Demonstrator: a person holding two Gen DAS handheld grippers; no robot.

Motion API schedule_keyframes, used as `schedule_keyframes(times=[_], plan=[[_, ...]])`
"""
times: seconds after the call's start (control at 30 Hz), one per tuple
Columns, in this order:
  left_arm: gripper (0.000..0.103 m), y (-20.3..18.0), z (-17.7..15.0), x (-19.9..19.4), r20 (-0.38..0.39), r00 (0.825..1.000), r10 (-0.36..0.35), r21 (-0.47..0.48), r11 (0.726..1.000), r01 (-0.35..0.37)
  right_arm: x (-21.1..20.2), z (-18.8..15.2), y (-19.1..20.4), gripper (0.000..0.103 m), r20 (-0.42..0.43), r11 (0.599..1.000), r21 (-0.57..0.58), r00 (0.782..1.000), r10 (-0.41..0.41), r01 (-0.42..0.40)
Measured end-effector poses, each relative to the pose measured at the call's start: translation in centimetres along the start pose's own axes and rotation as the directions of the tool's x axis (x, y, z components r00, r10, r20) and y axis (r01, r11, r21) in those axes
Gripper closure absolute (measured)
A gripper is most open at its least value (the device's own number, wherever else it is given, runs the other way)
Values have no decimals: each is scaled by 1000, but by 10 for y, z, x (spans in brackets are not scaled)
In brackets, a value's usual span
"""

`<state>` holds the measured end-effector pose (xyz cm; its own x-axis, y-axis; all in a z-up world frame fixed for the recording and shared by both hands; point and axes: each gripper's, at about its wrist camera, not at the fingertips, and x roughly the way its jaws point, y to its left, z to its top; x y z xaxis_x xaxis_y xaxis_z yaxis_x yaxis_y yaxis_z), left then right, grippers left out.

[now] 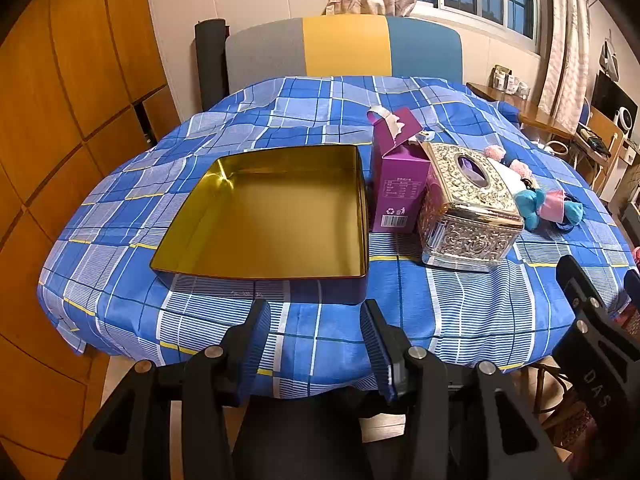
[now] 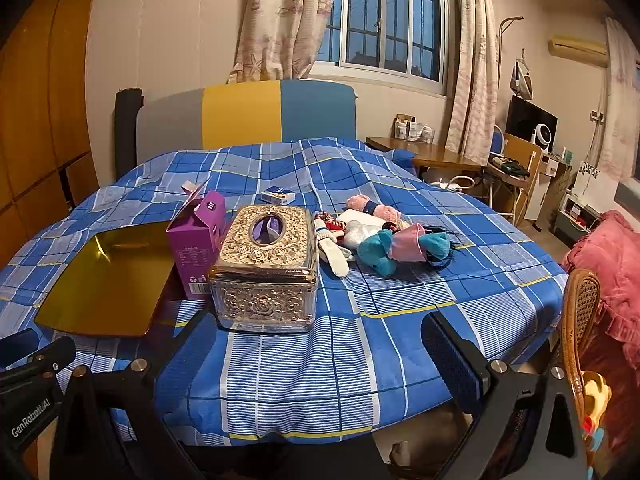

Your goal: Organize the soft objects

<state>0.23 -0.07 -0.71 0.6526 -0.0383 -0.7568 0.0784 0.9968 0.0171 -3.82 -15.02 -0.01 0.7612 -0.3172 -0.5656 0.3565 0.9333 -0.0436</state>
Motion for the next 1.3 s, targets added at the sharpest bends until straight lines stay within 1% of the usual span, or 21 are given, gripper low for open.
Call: schedule_keyframes(times=[0.27,0.33,0.4,0.43,0.47,0.5,0.57,0.63,0.67,0.73,0.77,0.83,0.9,0.93,0.97,1.0,1.1,1.17,1.2,1.27,1.3], plan=[[56,2,3,4,-16,1000,-1,-4,1000,0,2,3,-4,0,12,1000,5,1000,-11,11],[56,4,4,11,-36,999,-25,-7,1000,25,4,5,-8,0,17,1000,12,1000,-20,20],[56,9,3,21,-88,988,-125,-30,992,123,10,10,-14,0,8,1000,11,1000,-10,10],[56,12,2,27,-114,970,-215,-58,976,210,14,11,-16,0,-5,1000,7,1000,8,-8],[56,14,1,33,-152,945,-290,-99,956,277,20,13,-19,0,-24,999,4,999,44,-44],[56,15,0,37,-167,928,-334,-127,940,316,25,13,-23,0,-45,996,2,995,85,-85],[56,12,-1,47,-208,900,-383,-151,922,358,41,14,-36,0,-112,986,30,980,166,-164],[56,2,0,51,-187,888,-420,-123,907,403,56,12,-53,0,-160,981,76,969,187,-177],[56,-4,-1,54,-211,874,-437,-108,899,424,61,12,-61,0,-175,981,87,967,188,-175],[56,-10,-1,56,-239,840,-488,-116,873,474,72,12,-77,0,-201,984,100,965,168,-150],[56,-16,1,54,-230,830,-509,-114,861,496,77,12,-88,0,-215,986,110,965,148,-127],[57,-26,6,53,-259,815,-518,-92,854,513,84,9,-108,0,-229,990,130,969,88,-59],[58,-39,14,47,-225,785,-577,-85,814,574,87,7,-125,0,-233,987,161,971,46,-8],[58,-44,19,44,-205,766,-610,-83,790,607,90,6,-136,0,-239,982,188,971,24,22],[58,-54,26,40,-185,739,-648,-69,759,648,91,5,-144,0,-243,978,203,970,12,39],[58,-63,31,38,-181,728,-661,-41,745,666,92,5,-149,0,-248,975,214,969,-3,58],[55,-104,48,39,-211,709,-673,97,707,701,97,1,-167,0,-264,964,243,964,-39,106],[40,-134,62,42,-235,708,-666,158,693,703,100,-1,-175,0,-276,958,266,961,-35,112],[37,-146,68,44,-246,704,-667,177,683,709,100,-2,-177,0,-279,956,273,960,-32,111],[35,-171,79,57,-288,714,-638,205,687,697,102,-4,-179,0,-287,954,281,958,-24,108],[35,-183,84,60,-294,712,-638,222,679,700,103,-5,-179,0,-288,954,280,957,-21,105]])
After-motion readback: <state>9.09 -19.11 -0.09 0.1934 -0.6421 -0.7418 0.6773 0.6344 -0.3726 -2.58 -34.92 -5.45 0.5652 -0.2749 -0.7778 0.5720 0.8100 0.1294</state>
